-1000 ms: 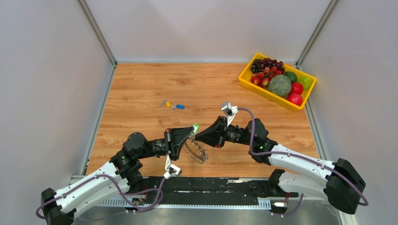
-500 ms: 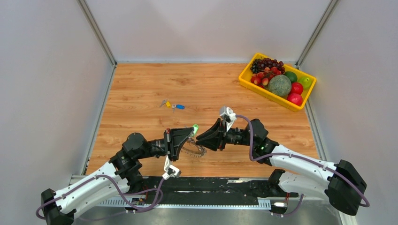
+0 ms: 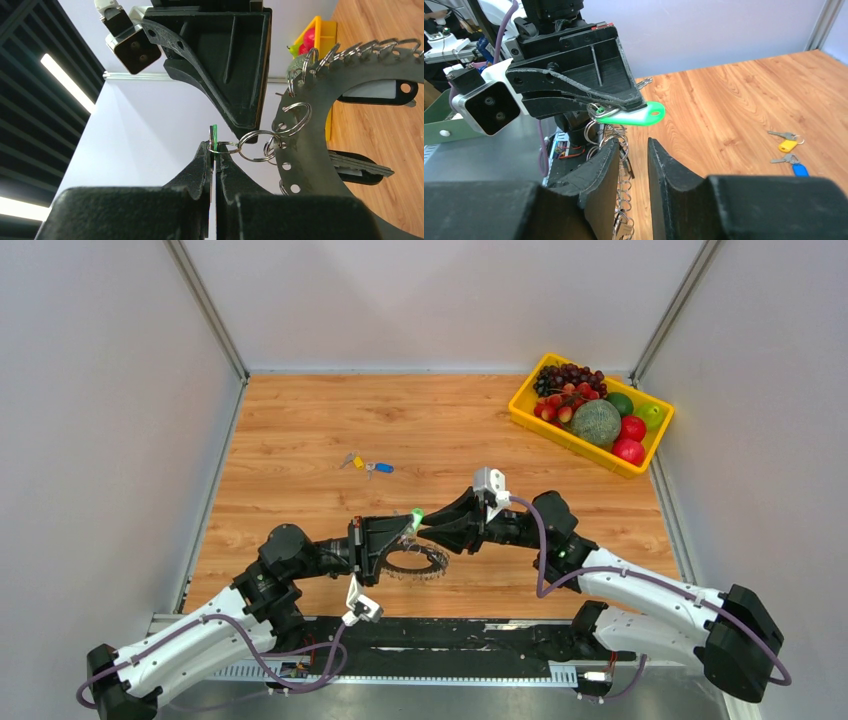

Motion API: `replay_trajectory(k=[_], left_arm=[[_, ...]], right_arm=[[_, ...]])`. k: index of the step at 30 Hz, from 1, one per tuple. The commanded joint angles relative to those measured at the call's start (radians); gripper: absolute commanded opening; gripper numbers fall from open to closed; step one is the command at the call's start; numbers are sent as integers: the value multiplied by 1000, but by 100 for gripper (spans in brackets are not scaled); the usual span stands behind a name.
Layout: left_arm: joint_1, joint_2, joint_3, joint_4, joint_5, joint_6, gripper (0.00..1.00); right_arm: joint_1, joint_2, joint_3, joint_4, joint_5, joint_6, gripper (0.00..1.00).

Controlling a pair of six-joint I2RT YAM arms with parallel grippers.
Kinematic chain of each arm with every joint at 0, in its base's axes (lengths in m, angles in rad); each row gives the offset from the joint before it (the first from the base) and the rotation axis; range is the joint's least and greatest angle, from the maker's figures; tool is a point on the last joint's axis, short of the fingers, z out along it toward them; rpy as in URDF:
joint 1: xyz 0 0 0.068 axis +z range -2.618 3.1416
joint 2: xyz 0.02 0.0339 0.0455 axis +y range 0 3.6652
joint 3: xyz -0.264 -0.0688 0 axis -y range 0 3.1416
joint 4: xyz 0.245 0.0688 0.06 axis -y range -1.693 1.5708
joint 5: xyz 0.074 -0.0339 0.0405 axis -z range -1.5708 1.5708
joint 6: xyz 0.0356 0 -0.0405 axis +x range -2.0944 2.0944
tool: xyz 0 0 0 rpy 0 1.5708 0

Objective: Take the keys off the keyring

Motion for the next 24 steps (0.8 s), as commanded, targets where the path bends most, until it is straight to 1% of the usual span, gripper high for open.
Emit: replay_trajectory(k=[1,7,10,17,20,24], left_arm=[[3,-15,28,58,42,-14,0],[4,-19,29,63,30,-18,0],[3,-19,28,65,17,-17,0],[4,-17,28,70,1,-21,0],[5,-16,27,70,3,-23,0],[6,-15,26,70,6,-25,0]], right_arm=[[3,21,42,90,14,-49,30],[5,89,59,152,-74,-4,32],[6,95,37,183,-108,34,33],[53,47,-25,196,-98,75,35],[91,29,-40,174,-77,65,35],[110,17,-27,132,-87,73,35]])
